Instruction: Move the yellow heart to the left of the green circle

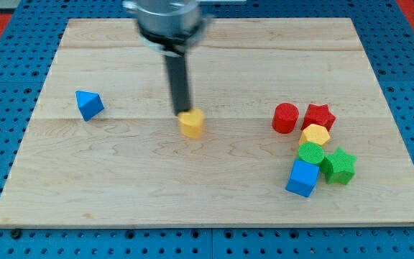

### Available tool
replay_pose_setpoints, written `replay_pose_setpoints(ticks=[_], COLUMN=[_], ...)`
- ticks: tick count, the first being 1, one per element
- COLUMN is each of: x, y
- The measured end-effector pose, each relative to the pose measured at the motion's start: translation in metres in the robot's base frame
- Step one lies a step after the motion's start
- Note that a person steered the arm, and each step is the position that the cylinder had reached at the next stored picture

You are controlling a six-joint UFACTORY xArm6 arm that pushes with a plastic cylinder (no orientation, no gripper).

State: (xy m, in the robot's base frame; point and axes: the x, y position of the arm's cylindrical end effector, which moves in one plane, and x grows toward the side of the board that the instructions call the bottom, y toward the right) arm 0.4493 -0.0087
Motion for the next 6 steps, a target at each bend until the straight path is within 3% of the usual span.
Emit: replay_pose_setpoints(ticks=[1,4,5,6], x=[0.038,0.038,0.051,0.06], y=[0.109,-0.091,-0.076,-0.003])
